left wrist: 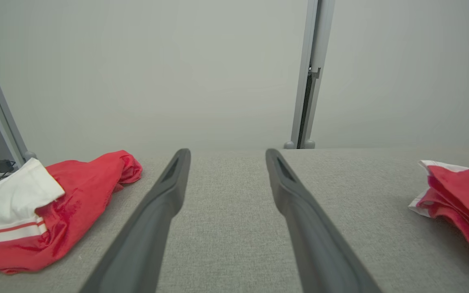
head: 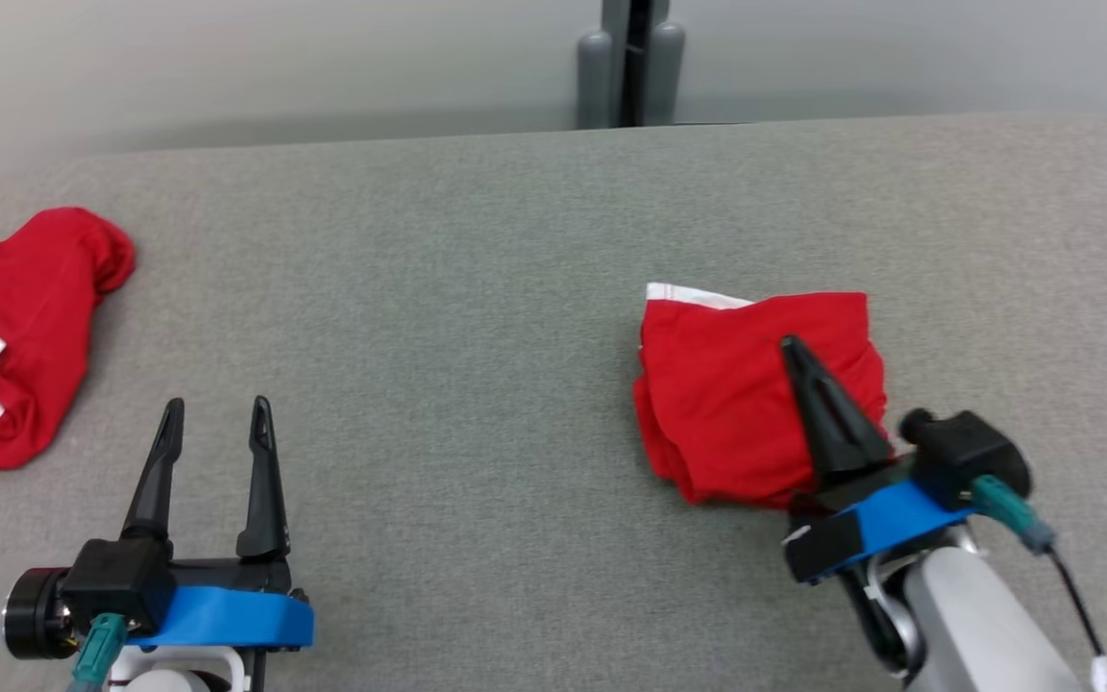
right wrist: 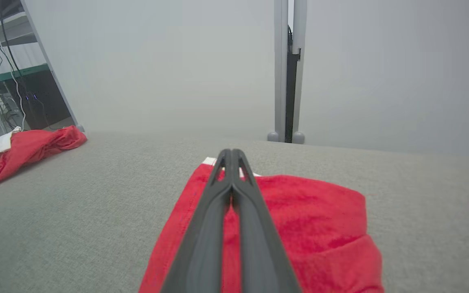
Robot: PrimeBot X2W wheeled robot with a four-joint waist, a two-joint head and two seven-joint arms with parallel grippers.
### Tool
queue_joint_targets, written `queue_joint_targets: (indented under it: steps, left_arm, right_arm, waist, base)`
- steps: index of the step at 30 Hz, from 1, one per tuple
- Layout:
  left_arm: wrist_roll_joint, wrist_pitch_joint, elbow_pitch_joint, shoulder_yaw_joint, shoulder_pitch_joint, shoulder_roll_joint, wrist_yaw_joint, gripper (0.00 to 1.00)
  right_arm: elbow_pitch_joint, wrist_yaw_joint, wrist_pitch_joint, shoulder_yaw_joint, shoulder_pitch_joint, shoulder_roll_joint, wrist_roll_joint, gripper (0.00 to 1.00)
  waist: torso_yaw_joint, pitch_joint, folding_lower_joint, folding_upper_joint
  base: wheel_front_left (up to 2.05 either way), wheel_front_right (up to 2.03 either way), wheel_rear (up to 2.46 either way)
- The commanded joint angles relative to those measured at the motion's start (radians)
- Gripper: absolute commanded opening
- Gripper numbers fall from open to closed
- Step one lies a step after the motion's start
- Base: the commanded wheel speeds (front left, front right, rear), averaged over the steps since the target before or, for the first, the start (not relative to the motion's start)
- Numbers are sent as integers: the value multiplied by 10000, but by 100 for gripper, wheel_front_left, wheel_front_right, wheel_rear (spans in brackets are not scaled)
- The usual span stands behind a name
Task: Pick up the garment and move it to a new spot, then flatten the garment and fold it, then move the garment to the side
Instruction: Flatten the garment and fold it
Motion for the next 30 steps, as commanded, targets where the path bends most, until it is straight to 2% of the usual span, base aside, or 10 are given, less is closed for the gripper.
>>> queue_joint_targets:
  steps: [1,2,4,5,15,30]
  left_arm:
    - [53,-29,-12,55,95,33,-25,100]
    - [80,-29,-14,108,131,35,-24,100]
    - [119,-29,-21,184,212,33,-45,100]
    - [125,-29,-24,215,266,34,-60,100]
    - [305,-29,-66,471,865,40,-154,100]
    - [264,-29,55,456,1296,36,-257,100]
  right_arm:
    - [-138,-7,-3,-187,199,-38,-93,0]
    - [-281,-6,-3,-414,288,-65,-150,0]
    - [-582,-7,-4,-912,498,-97,-286,46]
    - [-713,-6,-3,-1097,622,-107,-342,100]
    - [-1425,-6,-3,-2416,1956,43,-657,100]
    - [-1549,-7,-3,-2375,2935,491,-607,100]
  waist:
    - [-186,-120,0,0]
    - [-266,-172,0,0]
    - [-405,-273,0,0]
    - [-468,-328,0,0]
    - [-766,-914,0,0]
    - [-618,-1373,0,0]
  base:
    - [0,0,0]
    - [0,0,0]
    - [0,0,0]
    - [0,0,0]
    - [0,0,0]
    - [0,0,0]
